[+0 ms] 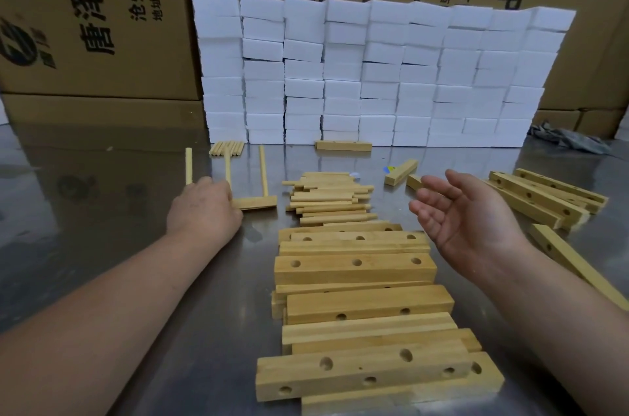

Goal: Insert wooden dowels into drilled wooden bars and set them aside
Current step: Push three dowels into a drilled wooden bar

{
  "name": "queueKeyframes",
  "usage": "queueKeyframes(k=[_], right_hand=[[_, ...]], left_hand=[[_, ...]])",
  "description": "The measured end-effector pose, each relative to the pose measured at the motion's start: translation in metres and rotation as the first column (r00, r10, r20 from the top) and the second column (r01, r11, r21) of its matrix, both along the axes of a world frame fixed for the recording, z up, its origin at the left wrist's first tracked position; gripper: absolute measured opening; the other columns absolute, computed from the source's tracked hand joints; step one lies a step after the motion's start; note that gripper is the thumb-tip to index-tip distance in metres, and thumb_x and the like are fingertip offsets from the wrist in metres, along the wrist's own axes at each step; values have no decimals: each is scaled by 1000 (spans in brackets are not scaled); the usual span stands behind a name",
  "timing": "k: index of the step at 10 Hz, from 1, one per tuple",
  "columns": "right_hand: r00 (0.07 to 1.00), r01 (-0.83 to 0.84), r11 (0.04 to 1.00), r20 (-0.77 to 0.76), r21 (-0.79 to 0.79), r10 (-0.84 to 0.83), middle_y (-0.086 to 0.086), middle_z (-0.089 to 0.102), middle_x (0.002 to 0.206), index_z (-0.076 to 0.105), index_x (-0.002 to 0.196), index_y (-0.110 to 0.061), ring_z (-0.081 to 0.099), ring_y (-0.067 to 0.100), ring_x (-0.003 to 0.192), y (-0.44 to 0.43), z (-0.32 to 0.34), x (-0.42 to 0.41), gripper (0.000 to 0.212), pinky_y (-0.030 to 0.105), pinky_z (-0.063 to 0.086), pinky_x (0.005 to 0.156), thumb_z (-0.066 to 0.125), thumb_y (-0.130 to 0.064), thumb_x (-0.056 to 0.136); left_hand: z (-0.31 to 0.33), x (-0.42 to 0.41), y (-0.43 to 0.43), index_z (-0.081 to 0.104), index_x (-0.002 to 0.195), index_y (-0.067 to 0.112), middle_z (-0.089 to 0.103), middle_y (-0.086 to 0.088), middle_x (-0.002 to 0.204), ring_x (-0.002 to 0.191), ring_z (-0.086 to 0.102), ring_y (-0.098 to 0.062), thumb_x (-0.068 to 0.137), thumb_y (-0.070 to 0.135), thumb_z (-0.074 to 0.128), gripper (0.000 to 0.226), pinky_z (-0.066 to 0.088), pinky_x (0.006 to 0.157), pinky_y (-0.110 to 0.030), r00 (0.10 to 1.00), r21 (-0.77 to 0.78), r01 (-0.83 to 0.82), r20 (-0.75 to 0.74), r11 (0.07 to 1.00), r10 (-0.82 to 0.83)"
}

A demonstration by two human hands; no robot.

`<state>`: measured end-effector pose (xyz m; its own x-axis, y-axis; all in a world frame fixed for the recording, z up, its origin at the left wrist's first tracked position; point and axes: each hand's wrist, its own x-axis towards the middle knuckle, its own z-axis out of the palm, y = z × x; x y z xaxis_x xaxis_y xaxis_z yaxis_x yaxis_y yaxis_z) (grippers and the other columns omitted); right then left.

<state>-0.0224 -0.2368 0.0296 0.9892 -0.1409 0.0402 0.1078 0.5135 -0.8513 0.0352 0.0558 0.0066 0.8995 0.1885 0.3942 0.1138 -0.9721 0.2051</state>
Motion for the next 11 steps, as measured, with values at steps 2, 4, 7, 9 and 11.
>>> queueKeyframes(k=[2,4,7,9,11], right_hand=[[1000,-1,1000,5,-4,1,3,63,54,59,89,-6,65,15,49,1,-1,1,26,17,51,45,45,-26,97],[1000,1,1000,4,-12,-1,3,63,54,59,89,-6,65,15,49,2,0,0,26,17,50,44,44,-26,97],[999,22,999,36,-25,-21,2,62,54,59,89,-7,65,14,49,2,1,-2,24,17,49,44,44,-25,97],[996,63,996,67,-58,-59,-1,61,51,59,91,-7,63,13,47,0,0,1,22,16,48,43,44,-22,97],[994,78,990,81,-113,-69,-1,60,52,59,92,-8,62,12,46,-1,-4,6,19,16,48,43,44,-20,96]], left_hand=[[-2,1,-1,59,81,14,49,-5,87,79,50,-24,90,22,46,17,39,63,-32,1000,-6,12,24,1000,-12],[-3,4,-1,59,96,17,53,-4,100,99,46,-25,92,36,41,26,38,78,-37,999,117,-32,-6,993,33],[-8,25,6,40,136,12,36,-7,141,128,36,-27,88,59,34,67,34,103,-41,979,35,22,-204,999,-14],[-9,53,10,38,137,12,32,-9,144,133,30,-26,87,63,29,72,21,110,-48,969,103,24,-248,994,2],[-14,72,13,37,138,14,31,-7,147,135,27,-26,86,62,30,71,20,110,-48,972,94,28,-235,995,-5]])
